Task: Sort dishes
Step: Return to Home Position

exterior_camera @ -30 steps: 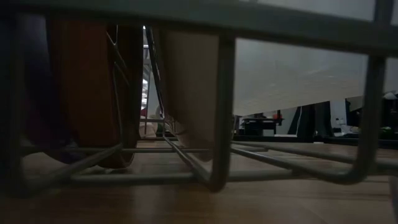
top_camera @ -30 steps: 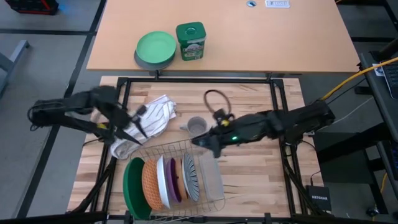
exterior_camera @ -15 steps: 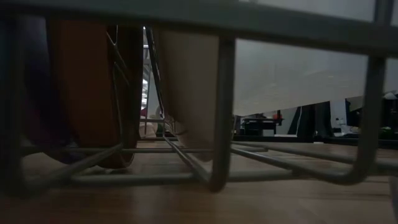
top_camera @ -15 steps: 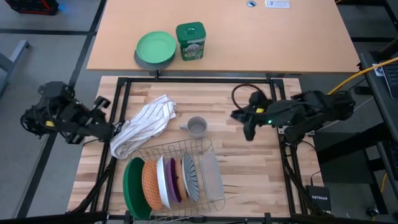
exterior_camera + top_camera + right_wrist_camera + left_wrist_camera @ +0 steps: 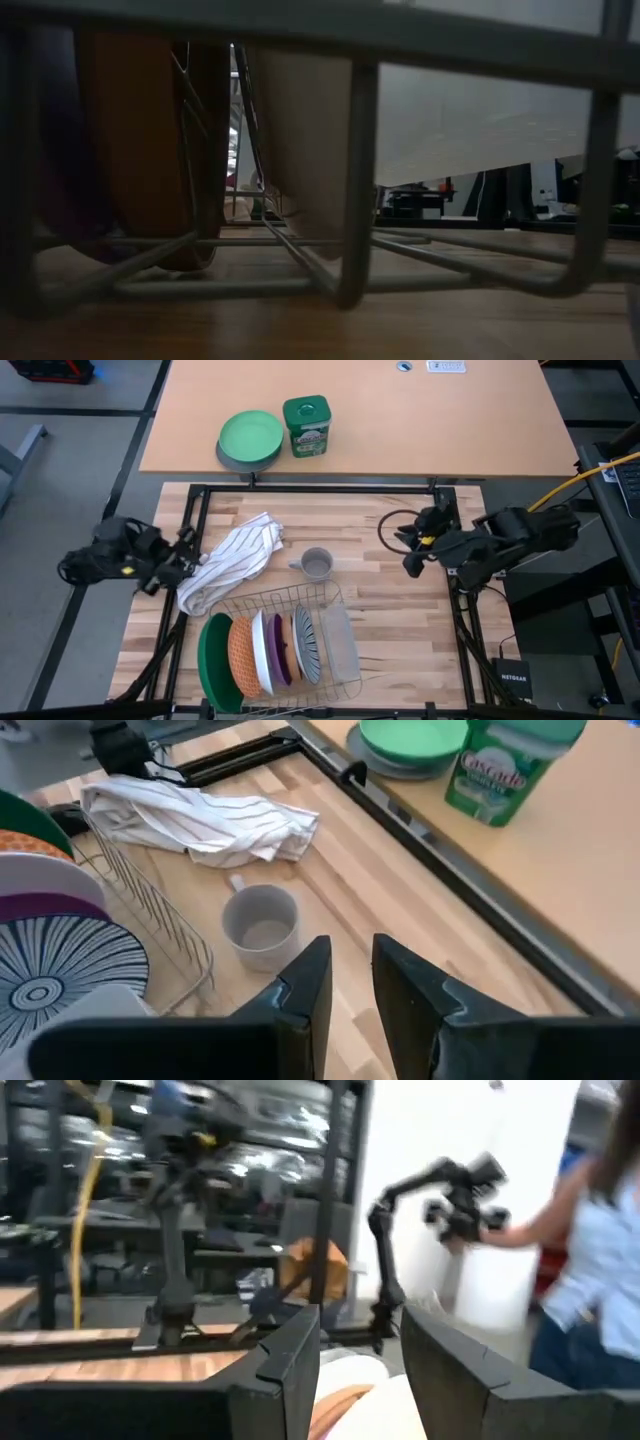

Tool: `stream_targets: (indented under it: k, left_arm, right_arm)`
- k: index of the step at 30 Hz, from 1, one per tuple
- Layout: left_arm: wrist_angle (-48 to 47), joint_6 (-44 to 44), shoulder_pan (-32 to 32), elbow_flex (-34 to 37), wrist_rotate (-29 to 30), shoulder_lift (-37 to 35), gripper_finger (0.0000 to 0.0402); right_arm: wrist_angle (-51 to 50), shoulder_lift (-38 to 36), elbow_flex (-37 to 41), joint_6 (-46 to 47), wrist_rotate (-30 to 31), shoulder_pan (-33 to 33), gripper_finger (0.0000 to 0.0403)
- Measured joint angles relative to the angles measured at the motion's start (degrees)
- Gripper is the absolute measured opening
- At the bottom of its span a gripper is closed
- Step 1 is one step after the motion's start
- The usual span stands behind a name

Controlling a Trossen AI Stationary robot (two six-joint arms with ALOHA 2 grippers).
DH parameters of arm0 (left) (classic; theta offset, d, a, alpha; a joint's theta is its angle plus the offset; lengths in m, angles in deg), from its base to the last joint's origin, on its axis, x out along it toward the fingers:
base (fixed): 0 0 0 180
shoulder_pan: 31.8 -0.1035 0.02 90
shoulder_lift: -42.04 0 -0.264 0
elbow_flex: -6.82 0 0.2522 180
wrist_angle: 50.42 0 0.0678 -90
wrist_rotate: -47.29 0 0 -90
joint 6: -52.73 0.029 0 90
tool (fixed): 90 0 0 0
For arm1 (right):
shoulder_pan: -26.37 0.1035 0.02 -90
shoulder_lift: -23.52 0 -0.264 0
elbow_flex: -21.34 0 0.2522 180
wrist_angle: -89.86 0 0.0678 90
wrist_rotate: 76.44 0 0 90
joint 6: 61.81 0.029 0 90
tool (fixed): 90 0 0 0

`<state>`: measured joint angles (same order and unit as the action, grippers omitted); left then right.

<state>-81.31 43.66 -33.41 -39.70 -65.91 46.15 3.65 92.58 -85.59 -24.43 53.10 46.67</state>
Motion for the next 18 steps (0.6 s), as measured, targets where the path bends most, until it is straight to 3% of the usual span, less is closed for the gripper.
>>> stream_targets:
  k: [3, 8, 15, 18]
  left_arm:
    - [8.05, -3.24, 0.00, 7.87, 2.84, -3.69, 0.0131]
    - [22.03, -3.13, 0.00, 16.75, 3.01, -3.61, 0.0131]
    - [24.92, -8.50, 0.00, 23.40, 4.53, -3.80, 0.0131]
    - [26.41, -8.30, 0.00, 25.26, 4.95, -3.77, 0.0131]
  right_arm:
    - [5.04, -2.25, 6.52, 2.24, -0.09, 0.00, 0.0079]
    - [20.28, -6.90, 18.62, 2.70, -3.66, 0.00, 0.0079]
    - [38.12, -13.28, 32.47, 2.81, -12.12, 0.00, 0.0079]
    - [44.64, -16.19, 38.16, 2.86, -12.59, 0.00, 0.0079]
